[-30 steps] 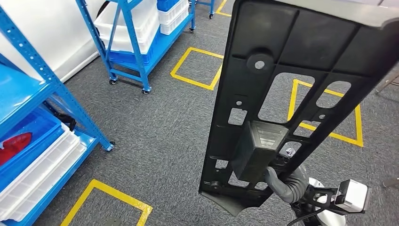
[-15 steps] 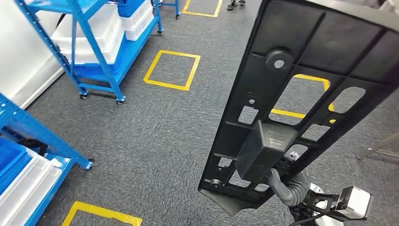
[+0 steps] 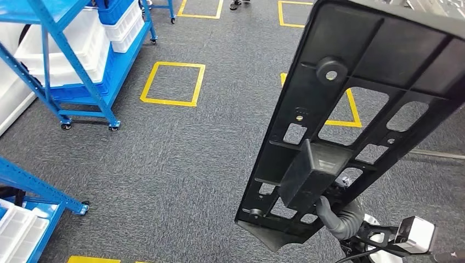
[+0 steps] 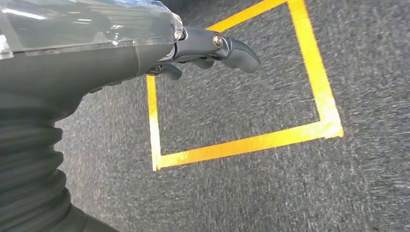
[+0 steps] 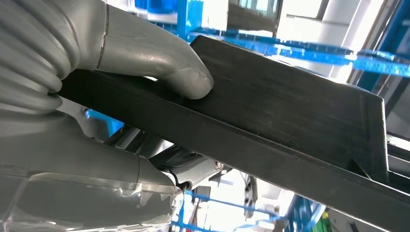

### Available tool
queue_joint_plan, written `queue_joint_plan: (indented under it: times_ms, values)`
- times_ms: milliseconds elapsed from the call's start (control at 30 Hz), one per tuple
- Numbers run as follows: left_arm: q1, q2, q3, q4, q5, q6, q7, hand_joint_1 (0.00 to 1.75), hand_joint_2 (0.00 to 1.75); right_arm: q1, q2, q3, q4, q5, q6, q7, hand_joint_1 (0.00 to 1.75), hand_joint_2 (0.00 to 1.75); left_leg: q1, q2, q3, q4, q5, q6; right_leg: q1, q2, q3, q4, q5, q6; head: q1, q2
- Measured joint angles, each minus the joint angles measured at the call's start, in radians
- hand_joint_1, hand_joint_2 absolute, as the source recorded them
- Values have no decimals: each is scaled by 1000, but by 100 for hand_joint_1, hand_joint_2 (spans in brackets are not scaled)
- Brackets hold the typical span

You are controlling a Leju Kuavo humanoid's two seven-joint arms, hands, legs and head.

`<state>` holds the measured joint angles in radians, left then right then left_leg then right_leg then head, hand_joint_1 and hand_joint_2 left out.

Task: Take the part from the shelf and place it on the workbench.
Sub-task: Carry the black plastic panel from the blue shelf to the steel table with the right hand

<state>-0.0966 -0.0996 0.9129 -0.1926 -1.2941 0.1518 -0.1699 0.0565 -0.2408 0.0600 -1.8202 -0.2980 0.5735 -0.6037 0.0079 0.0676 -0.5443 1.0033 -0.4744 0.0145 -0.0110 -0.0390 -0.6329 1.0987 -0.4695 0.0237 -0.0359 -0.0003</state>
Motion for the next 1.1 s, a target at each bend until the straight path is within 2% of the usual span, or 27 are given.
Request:
queue_joint_plan:
  times_ms: [33, 67, 133, 167, 200, 267, 300, 333, 367, 400, 433, 467, 500, 533, 600, 633, 667, 733, 800, 833, 867, 900, 933, 967, 1033, 1067, 1100]
  values:
    - [0, 0, 0, 0, -1, 0, 1, 0, 175, 0, -4, -6, 0, -3, 1, -2, 169, 175, -2, 7, 3, 0, -3, -5, 5, -15, 28, -55, 15, -6, 0, 0]
    - [0, 0, 0, 0, -3, -2, 1, 0, 175, 0, -7, -11, 0, -7, 2, -4, 169, 175, -3, 14, 4, 0, -5, -10, 9, -24, 40, -80, 18, -13, 0, 0]
    - [0, -1, 0, 0, -5, -5, 4, 0, 175, 2, -13, -20, 1, -11, 3, -6, 169, 175, -3, 30, 9, -2, -8, -20, 15, -8, 38, -86, 18, -24, 0, 0]
    - [-1, -1, 0, 0, -6, -6, 5, 0, 175, 3, -16, -24, 0, -12, 3, -7, 169, 175, -1, 28, 10, 1, -13, -26, 14, 2, 40, -90, 20, -30, 0, 0]
    - [-1, -2, 0, 0, -6, -7, 7, 0, 175, 3, -17, -27, 0, -12, 3, -6, 169, 175, 1, 14, 6, 16, -26, -30, 11, 11, 44, -96, 23, -37, 0, 0]
    - [2, -3, 0, 0, -5, -8, 10, 0, 175, 0, -18, -29, -1, -12, 2, -3, 169, 175, 4, -33, -35, 113, -82, -36, 6, 30, 50, -104, 27, -48, 0, 0]
    - [5, -3, 0, 0, -4, -9, 11, 0, 175, -1, -18, -29, -1, -12, 2, 1, 169, 175, 4, -51, -69, 185, -116, -37, 6, 41, 51, -105, 27, -51, 0, 0]
    - [8, -3, 0, 0, -2, -9, 11, 0, 175, -1, -18, -29, -1, -10, 1, 5, 169, 175, 4, -58, -103, 253, -141, -39, 7, 52, 52, -104, 26, -53, 0, 0]
    - [10, -3, 1, 0, 1, -9, 11, 0, 175, -1, -17, -29, -1, -9, 0, 10, 169, 175, 4, -61, -126, 294, -147, -40, 7, 65, 52, -103, 26, -53, 0, 0]
    - [12, -2, 2, 0, 3, -9, 11, 0, 175, -1, -17, -29, -1, -7, -1, 15, 169, 175, 5, -62, -131, 295, -132, -40, 7, 78, 54, -102, 25, -52, 0, 0]
    - [12, -2, 3, 0, 4, -8, 10, 0, 175, -2, -16, -29, -1, -6, -2, 19, 169, 175, 5, -65, -117, 256, -98, -40, 6, 91, 56, -100, 23, -50, 0, 0]
    - [12, -1, 4, 0, 5, -8, 8, 0, 175, -3, -16, -29, -1, -5, -3, 23, 169, 175, 8, -76, -90, 188, -54, -40, 5, 102, 58, -97, 21, -46, 0, 0]
    - [12, -1, 4, 0, 5, -8, 6, 0, 175, -6, -16, -29, 0, -4, -4, 25, 169, 175, 11, -100, -62, 118, -21, -39, 6, 113, 57, -92, 17, -42, 0, 0]
    - [11, -1, 4, 0, 6, -8, 3, 0, 175, -10, -16, -29, 0, -4, -4, 27, 169, 175, 14, -122, -40, 64, -1, -38, 6, 124, 53, -85, 14, -37, 0, 0]
    - [10, -2, 5, 0, 7, -8, 0, 0, 175, -15, -16, -29, 0, -5, -4, 28, 169, 175, 14, -146, -26, 25, 2, -30, 5, 143, 41, -78, 13, -24, 0, 0]
    - [8, -2, 5, 0, 7, -8, -1, 0, 175, -16, -16, -29, 1, -6, -4, 28, 169, 175, 13, -138, -25, 21, 2, -23, 3, 153, 36, -78, 15, -17, 0, 0]
    - [6, -2, 5, 0, 8, -9, 0, 0, 175, -15, -17, -29, 1, -7, -4, 28, 169, 175, 13, -127, -24, 18, 4, -16, 1, 151, 34, -77, 15, -11, 0, 0]
    - [2, -2, 6, 0, 9, -11, 0, 0, 175, -17, -17, -29, 3, -8, -4, 28, 169, 175, 13, -105, -19, 9, 8, -3, 1, 112, 13, -36, -10, -3, 0, 0]
    - [0, -1, 9, 0, 12, -12, 2, 0, 175, -22, -16, -28, 6, -6, -3, 30, 169, 175, 9, -81, -16, 6, 7, 6, 1, 62, -46, 84, -69, 2, 0, 0]
    - [0, 0, 11, 0, 14, -12, 3, 0, 175, -24, -15, -28, 8, -3, -3, 32, 169, 175, 6, -69, -16, 6, 6, 8, 0, 52, -81, 152, -95, 4, 0, 0]
    - [0, 0, 13, 0, 15, -11, 3, 0, 175, -24, -15, -28, 10, 1, -3, 36, 169, 175, 4, -57, -16, 7, 4, 9, -2, 47, -105, 197, -107, 5, 0, 0]
    - [0, 0, 15, 0, 17, -10, 3, 0, 175, -24, -14, -27, 12, 5, -3, 40, 169, 175, 2, -45, -15, 7, 2, 9, -2, 45, -111, 207, -100, 4, 0, 0]
    - [0, -1, 16, 0, 18, -8, 3, 0, 175, -25, -14, -27, 13, 8, -3, 44, 169, 175, 1, -35, -12, 7, 0, 9, -2, 42, -94, 173, -74, 2, 0, 0]
    - [-1, -1, 18, 0, 19, -7, 3, 0, 175, -25, -14, -26, 13, 10, -3, 47, 169, 175, 1, -25, -9, 7, -3, 7, -1, 34, -59, 107, -39, -2, 0, 0]
    - [-3, -1, 20, 0, 20, -5, 3, 0, 175, -26, -14, -25, 11, 12, -3, 51, 169, 175, -2, -10, -2, 7, -9, 2, 9, -2, 13, -29, 7, -13, 0, 0]
    - [-5, -1, 21, 0, 20, -4, 2, 0, 175, -24, -14, -25, 8, 13, -5, 52, 169, 175, -4, -3, 0, 8, -12, -3, 15, -13, 31, -65, 14, -18, 0, 0]
    - [-6, -1, 21, 0, 20, -4, 2, 0, 175, -21, -14, -25, 3, 16, -6, 53, 169, 175, -5, 4, 2, 7, -14, -7, 20, -18, 36, -77, 11, -23, 0, 0]
